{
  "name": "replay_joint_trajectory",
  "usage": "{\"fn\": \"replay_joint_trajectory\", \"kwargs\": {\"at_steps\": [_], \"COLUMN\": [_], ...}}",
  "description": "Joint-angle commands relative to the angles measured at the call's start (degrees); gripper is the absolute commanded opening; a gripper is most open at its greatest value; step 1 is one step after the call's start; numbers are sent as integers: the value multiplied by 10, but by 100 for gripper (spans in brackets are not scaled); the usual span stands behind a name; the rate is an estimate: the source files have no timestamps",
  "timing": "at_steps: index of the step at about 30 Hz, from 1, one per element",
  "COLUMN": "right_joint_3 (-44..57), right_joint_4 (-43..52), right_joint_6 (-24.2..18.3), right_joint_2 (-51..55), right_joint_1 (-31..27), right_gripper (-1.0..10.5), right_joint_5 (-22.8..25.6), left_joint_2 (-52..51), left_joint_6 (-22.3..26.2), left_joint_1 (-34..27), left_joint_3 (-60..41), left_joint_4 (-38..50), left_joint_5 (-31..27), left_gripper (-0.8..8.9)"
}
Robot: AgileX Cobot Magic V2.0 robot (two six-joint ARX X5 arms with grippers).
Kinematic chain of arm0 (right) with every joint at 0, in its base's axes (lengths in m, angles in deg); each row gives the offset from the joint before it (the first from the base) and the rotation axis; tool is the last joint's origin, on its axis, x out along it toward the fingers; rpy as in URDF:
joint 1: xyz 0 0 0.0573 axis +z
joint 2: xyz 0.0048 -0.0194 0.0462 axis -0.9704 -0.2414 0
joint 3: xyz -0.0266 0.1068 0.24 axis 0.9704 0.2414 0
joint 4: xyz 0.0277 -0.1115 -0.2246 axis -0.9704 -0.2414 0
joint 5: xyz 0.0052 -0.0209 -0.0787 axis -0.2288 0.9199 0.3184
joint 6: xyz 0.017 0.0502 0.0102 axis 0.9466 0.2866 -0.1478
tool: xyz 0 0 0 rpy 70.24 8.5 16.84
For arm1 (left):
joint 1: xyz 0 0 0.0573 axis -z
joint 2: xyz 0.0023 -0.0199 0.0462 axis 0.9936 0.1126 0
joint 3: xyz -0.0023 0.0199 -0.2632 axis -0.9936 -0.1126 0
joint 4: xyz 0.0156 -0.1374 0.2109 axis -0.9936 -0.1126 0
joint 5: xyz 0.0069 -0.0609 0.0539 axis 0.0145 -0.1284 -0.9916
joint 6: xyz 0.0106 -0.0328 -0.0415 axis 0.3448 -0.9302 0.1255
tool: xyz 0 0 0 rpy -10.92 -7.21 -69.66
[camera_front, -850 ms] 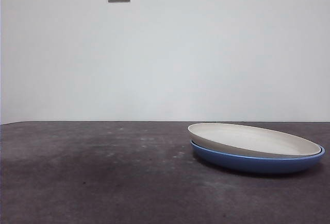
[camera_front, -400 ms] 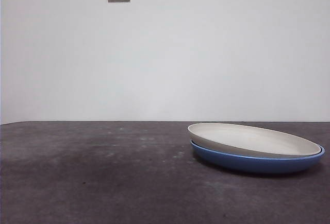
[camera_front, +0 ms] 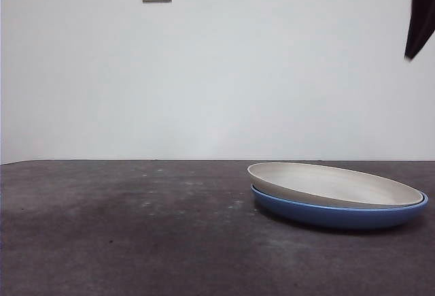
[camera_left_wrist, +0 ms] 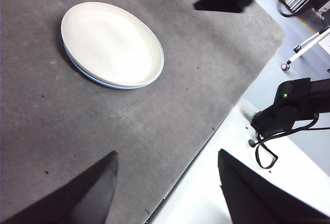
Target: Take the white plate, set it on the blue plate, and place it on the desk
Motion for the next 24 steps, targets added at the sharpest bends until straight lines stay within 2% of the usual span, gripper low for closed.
{"fn": "replay_joint_trajectory", "kwargs": {"at_steps": [1, 8, 15, 17, 20, 24], "right_joint_3": [-4, -4, -4, -4, -4, -4], "right_joint_4": [22, 85, 140, 153, 167, 176], "right_joint_6": [-20, -30, -30, -30, -30, -30], "right_joint_2": [-54, -170, -261, -282, -304, -321], "right_joint_1": [-13, -51, -55, -55, -55, -55], "right_gripper": [465, 465, 464, 454, 366, 338], "right_joint_5": [-4, -64, -104, -106, -106, -106], "left_joint_2": [3, 3, 3, 3, 3, 3], "left_joint_6": [5, 9, 9, 9, 9, 9], "left_joint_1": [3, 3, 3, 3, 3, 3], "left_joint_3": [5, 5, 5, 5, 5, 5], "left_joint_4": [4, 4, 5, 5, 4, 4], "left_joint_5": [3, 3, 2, 2, 2, 2], "left_gripper": [312, 312, 311, 312, 311, 311]}}
